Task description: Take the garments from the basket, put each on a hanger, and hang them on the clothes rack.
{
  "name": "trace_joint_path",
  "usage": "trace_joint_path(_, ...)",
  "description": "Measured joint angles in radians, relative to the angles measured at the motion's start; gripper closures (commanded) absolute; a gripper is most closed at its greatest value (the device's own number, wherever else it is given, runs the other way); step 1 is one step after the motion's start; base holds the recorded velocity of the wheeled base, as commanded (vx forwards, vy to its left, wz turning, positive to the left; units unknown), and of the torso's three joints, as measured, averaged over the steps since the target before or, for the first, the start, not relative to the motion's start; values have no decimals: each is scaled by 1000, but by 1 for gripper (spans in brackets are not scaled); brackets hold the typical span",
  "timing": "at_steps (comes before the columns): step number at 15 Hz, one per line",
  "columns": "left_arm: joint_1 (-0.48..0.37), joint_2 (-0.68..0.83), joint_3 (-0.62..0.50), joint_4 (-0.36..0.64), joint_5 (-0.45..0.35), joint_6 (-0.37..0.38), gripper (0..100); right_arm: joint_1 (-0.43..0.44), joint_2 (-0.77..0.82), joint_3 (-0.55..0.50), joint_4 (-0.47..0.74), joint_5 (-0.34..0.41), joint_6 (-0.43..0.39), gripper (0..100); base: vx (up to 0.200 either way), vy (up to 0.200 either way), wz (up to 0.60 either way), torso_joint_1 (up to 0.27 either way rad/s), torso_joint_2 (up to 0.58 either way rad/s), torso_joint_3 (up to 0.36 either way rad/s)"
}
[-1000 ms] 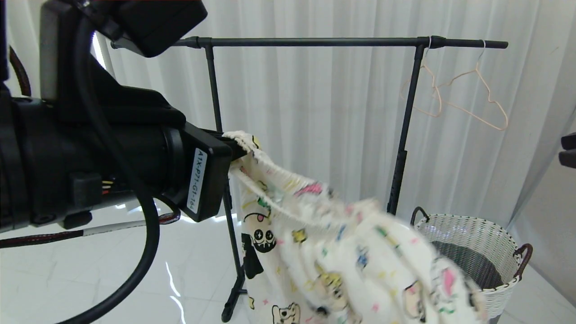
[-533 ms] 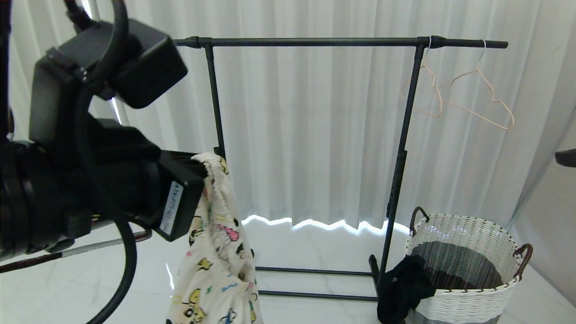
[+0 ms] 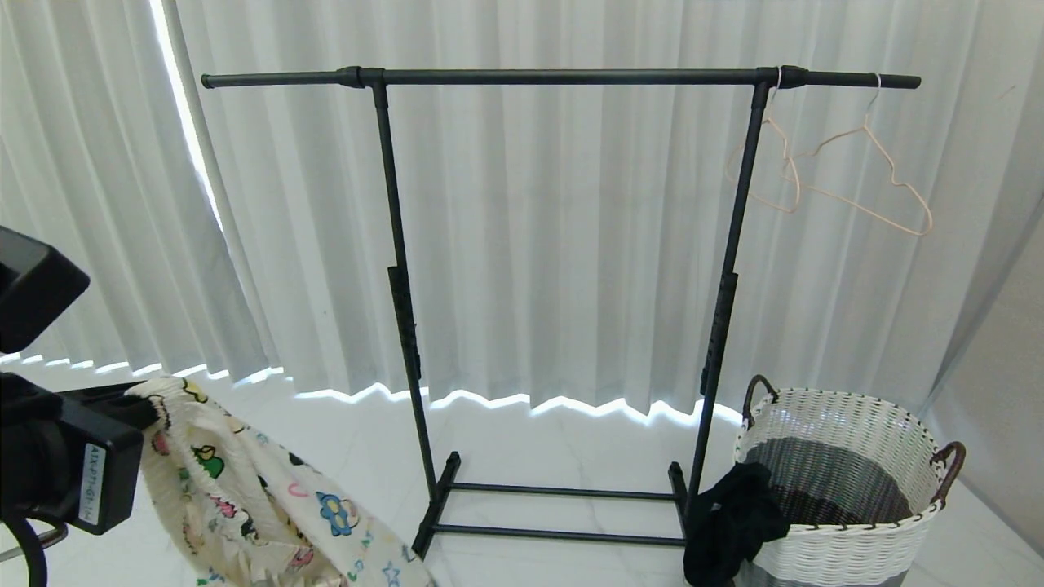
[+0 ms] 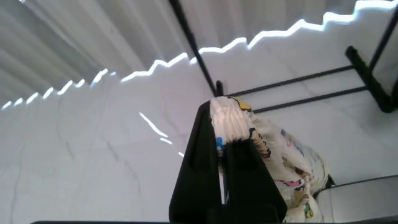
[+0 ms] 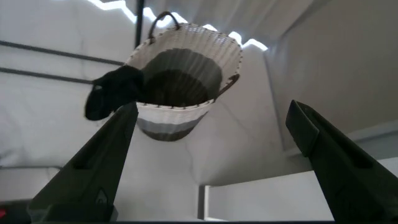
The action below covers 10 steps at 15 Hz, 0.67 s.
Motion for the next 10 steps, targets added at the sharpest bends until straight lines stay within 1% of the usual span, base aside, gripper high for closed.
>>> trace_joint_path(2,84,-23,19,-1,-8,-3,100,-14,-35,111,-105,-31,-23,0,0,0,0,0,0,0)
trace_joint_path(4,153,-35,25,0,-20,-2,100,-19,-67,186,-169,-21,-28,0,0,0,0,9,-38,-30)
trace_joint_path(6,185,-40,27,-4,-21,1,100,-21,-80,206,-196,-14,-27,0,0,0,0,41,-207,-193)
trace_joint_path(7,190,-43,36,3,-21,5,100,-21,-83,212,-201,-13,-27,0,0,0,0,119,-427,-256)
trace_joint_path(10,195,-50,41,-1,-21,5,100,-25,-85,214,-231,-7,-27,0,0,0,0,173,-461,-279)
